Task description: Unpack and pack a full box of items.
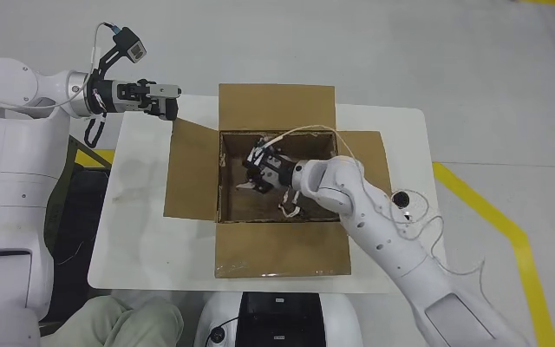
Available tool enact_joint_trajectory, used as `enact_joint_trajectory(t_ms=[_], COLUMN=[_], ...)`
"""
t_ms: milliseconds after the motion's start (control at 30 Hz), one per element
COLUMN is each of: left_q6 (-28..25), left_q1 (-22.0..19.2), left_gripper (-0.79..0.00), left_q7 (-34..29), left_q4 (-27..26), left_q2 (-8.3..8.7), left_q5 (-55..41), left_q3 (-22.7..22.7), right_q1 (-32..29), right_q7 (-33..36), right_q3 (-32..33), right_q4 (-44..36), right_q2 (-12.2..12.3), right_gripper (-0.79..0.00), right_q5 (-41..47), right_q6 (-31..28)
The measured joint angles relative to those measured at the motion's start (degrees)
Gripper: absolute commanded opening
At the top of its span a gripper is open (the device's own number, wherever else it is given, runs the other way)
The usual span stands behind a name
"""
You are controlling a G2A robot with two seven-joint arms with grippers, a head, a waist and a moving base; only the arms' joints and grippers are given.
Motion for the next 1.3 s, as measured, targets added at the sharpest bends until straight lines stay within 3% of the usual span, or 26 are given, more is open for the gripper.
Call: enact_joint_trajectory(t_ms=[633,1300], left_q6=[0.0,0.0], left_q1=[0.0,0.0], left_gripper=[0.0,0.0], left_q7=[0.0,0.0], left_q4=[0.0,0.0], left_q2=[0.0,0.0], left_q5=[0.0,0.0], left_q3=[0.0,0.0], right_q1=[-20.38,-46.24], right_q7=[2.4,-9.05], right_q3=[13.47,32.46], right_q4=[-26.21,-42.2], right_q2=[5.14,9.54], right_gripper=[0.0,0.0], right_q5=[-4.0,-13.11], right_q6=[-0.09,-0.52])
